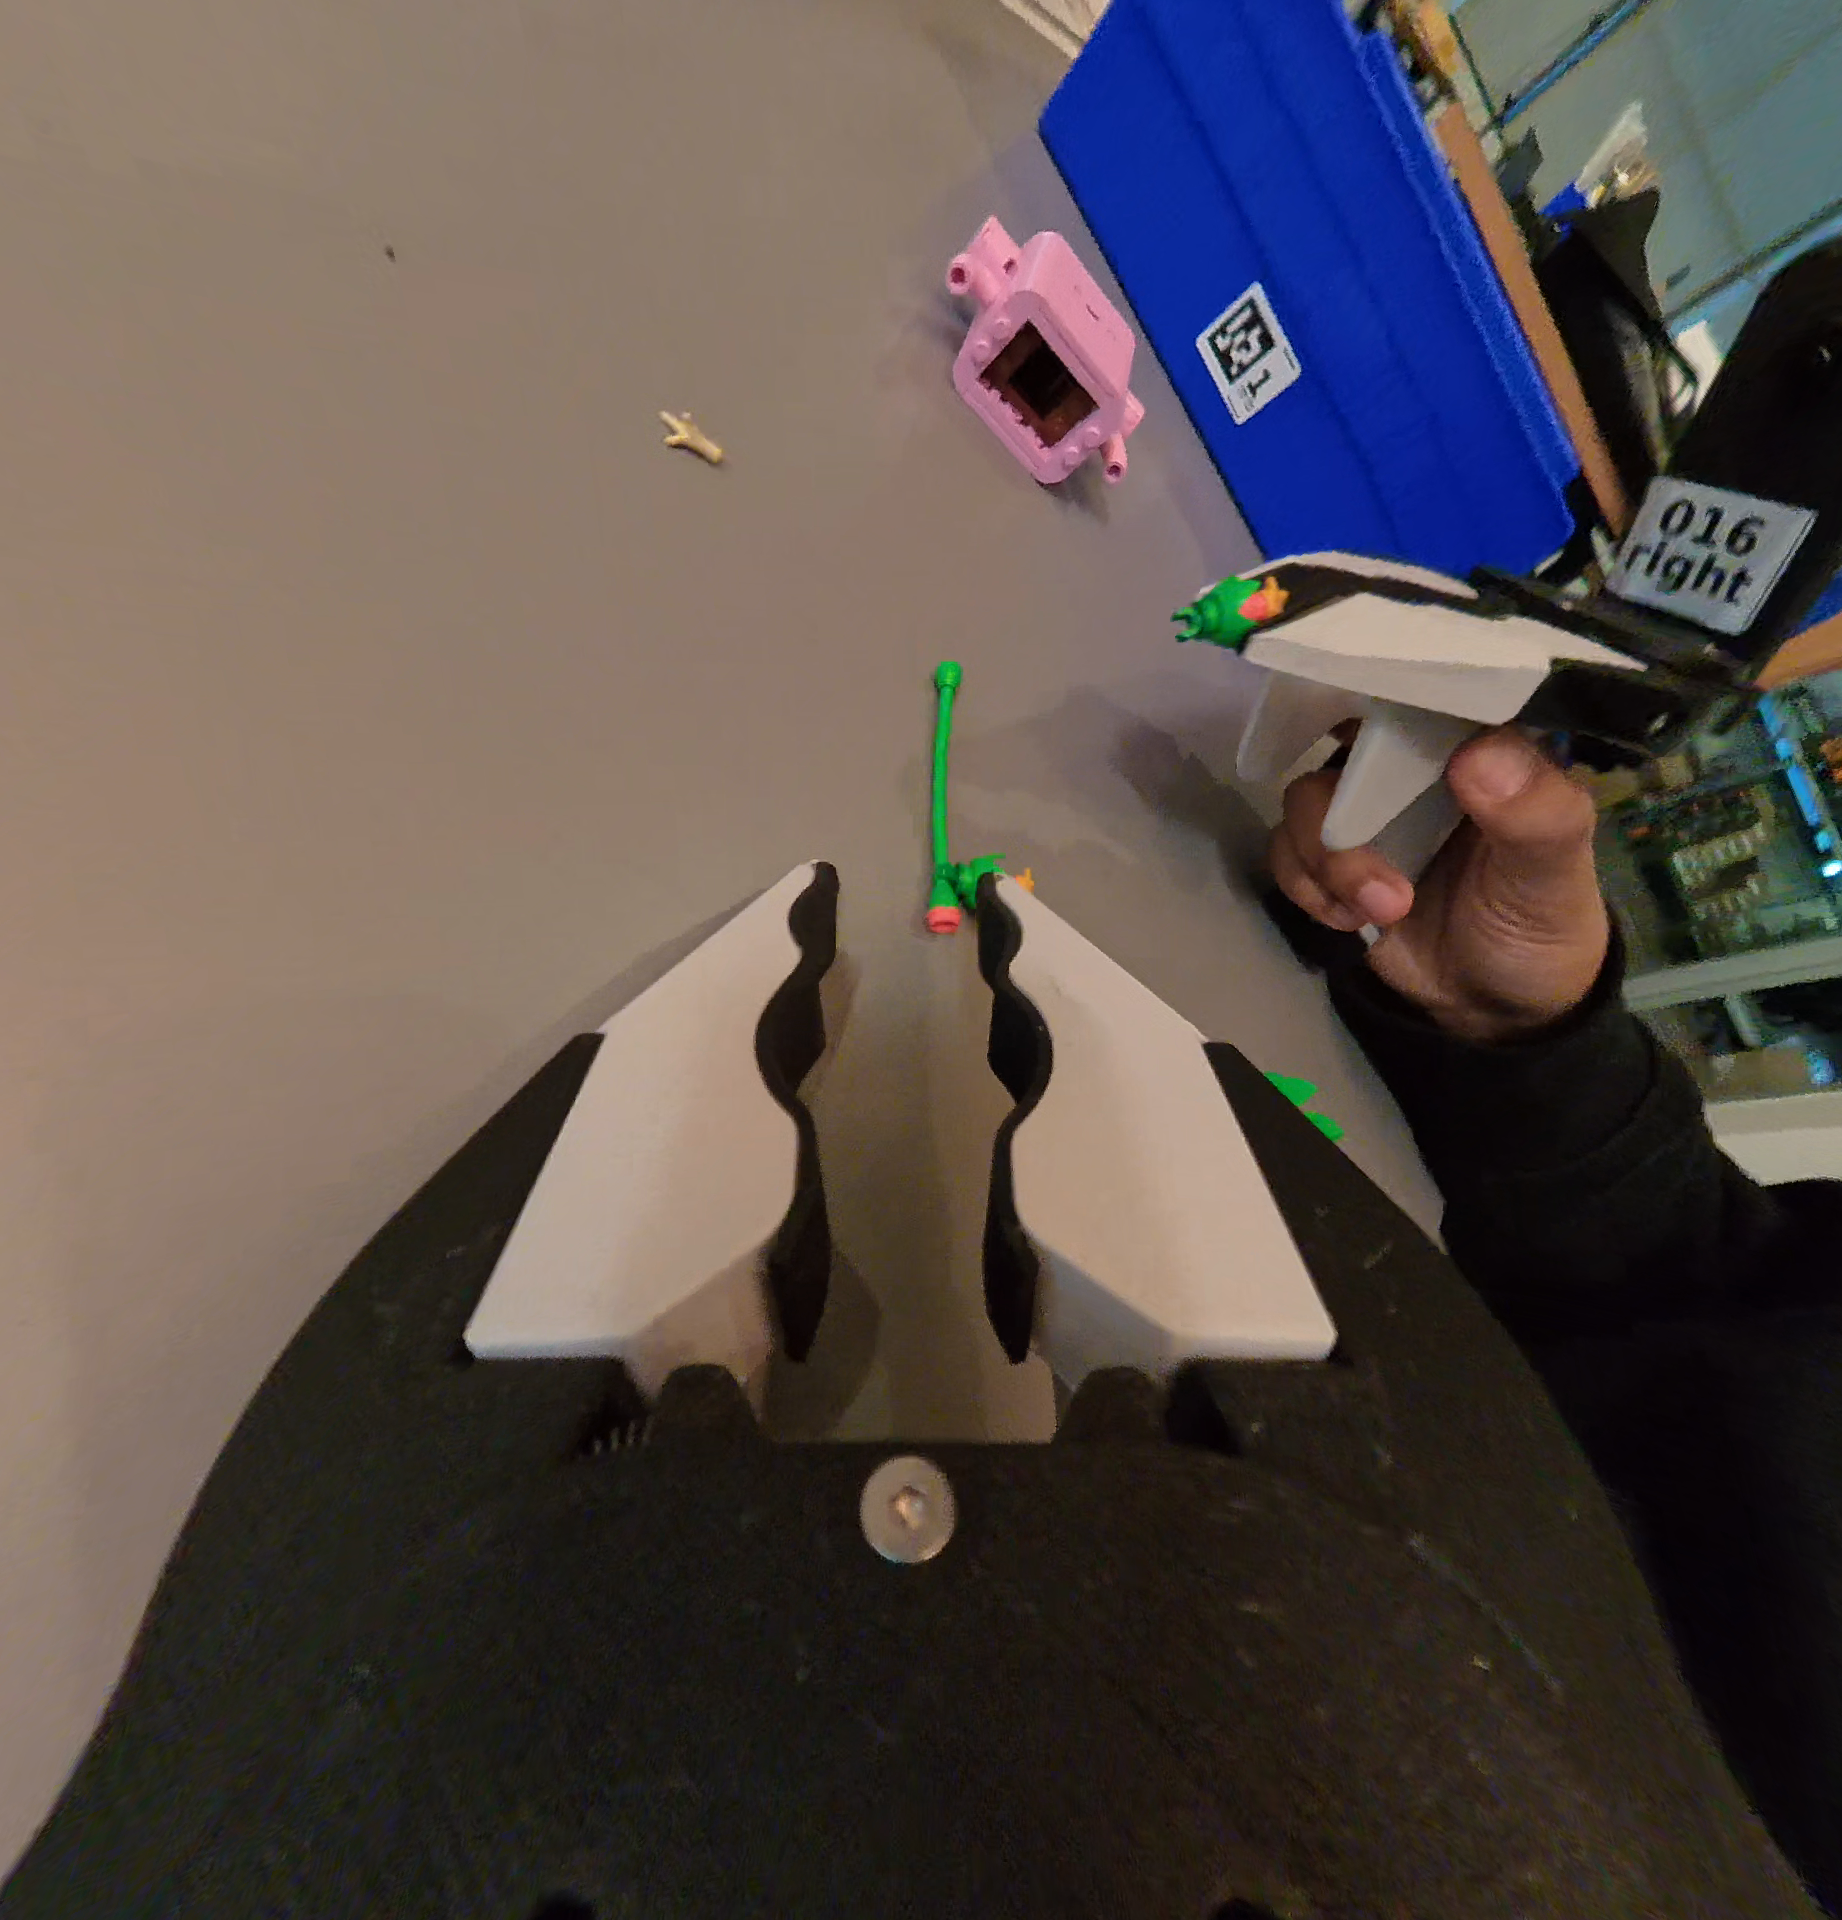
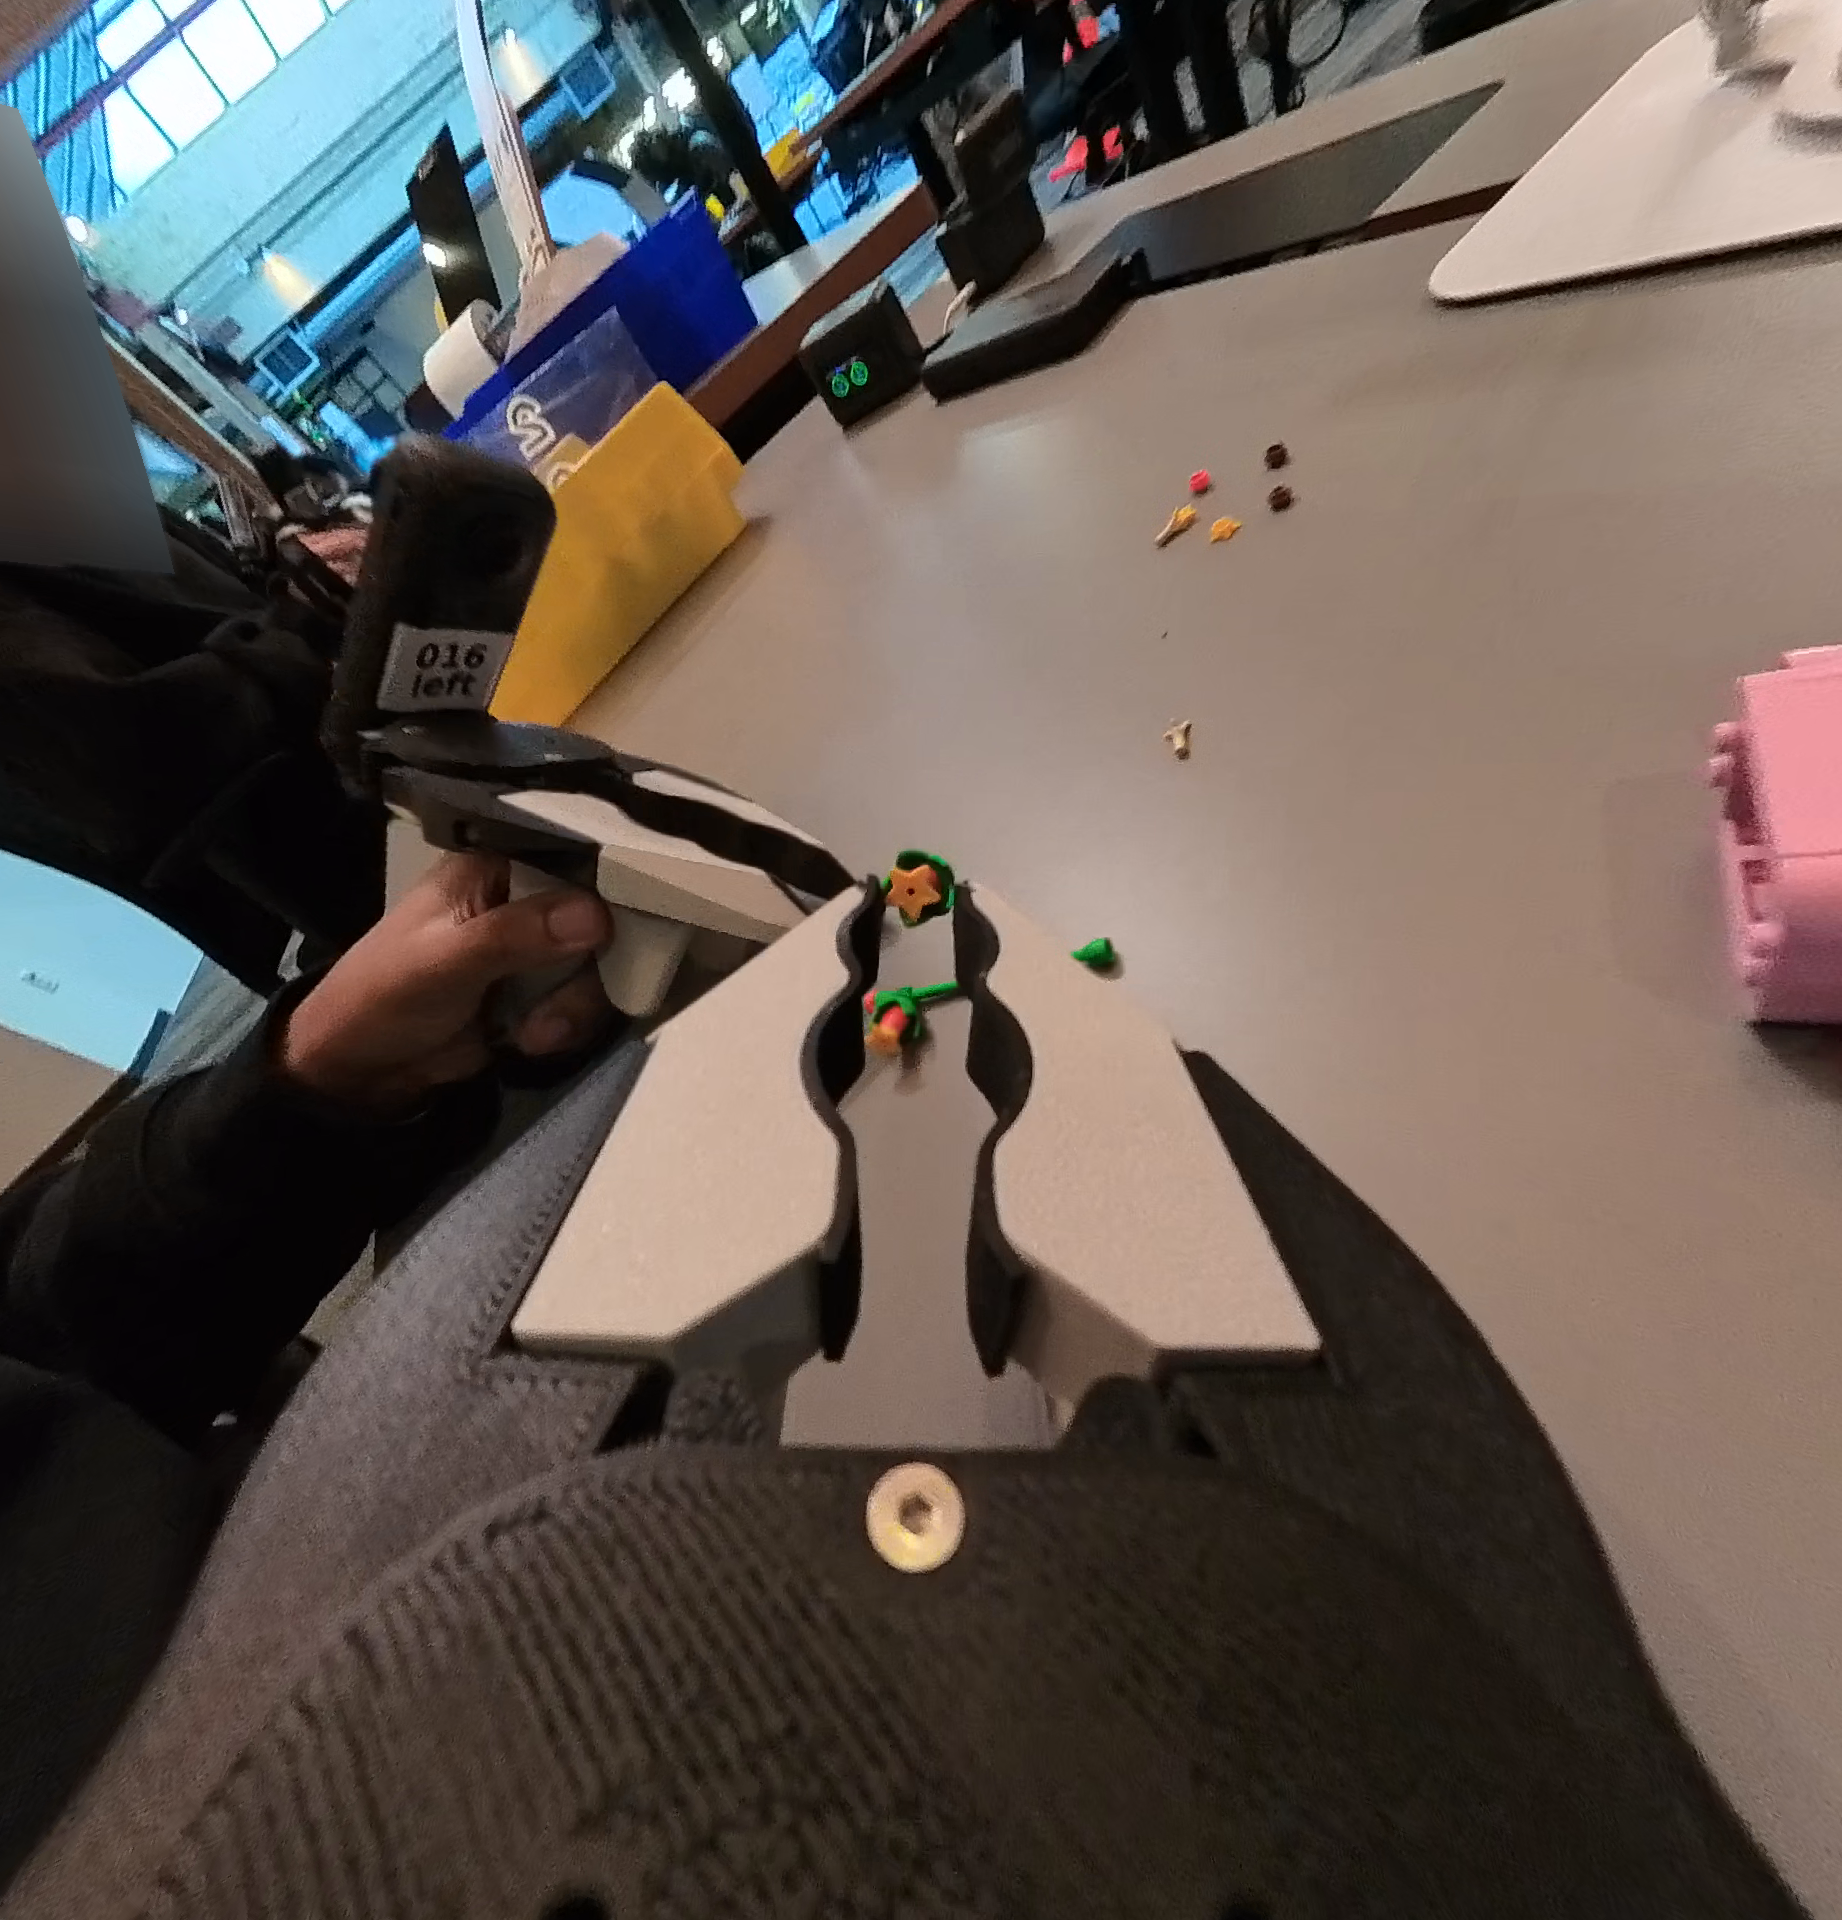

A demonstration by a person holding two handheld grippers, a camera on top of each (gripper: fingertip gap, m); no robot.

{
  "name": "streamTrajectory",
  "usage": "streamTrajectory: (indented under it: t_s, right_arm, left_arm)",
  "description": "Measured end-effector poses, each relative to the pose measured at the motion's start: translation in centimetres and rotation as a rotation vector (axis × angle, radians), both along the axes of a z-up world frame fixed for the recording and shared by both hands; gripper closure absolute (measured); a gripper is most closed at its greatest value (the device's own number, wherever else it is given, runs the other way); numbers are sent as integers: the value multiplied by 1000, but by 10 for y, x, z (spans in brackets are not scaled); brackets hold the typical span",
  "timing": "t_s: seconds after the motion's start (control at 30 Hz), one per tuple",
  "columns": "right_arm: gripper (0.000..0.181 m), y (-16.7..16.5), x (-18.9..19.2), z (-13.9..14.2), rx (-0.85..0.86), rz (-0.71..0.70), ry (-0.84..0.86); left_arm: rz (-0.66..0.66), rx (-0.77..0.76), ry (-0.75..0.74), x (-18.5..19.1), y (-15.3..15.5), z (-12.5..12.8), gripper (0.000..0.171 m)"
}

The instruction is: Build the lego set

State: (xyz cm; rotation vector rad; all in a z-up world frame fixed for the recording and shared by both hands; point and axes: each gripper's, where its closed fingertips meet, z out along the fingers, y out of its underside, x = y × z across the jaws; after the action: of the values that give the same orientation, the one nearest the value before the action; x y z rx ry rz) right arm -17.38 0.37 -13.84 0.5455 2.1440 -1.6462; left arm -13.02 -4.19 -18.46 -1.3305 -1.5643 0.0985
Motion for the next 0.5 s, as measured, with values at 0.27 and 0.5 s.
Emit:
streamTrajectory:
  t_s: [0.27,0.5]
  right_arm:
    - [170,-5,5,-8,51,40,-8]
    - [170,-2,2,-3,1,39,-57]
  left_arm:
    - [-173,-326,5,3,23,-12,142]
    - [-208,-458,6,1,24,-18,166]
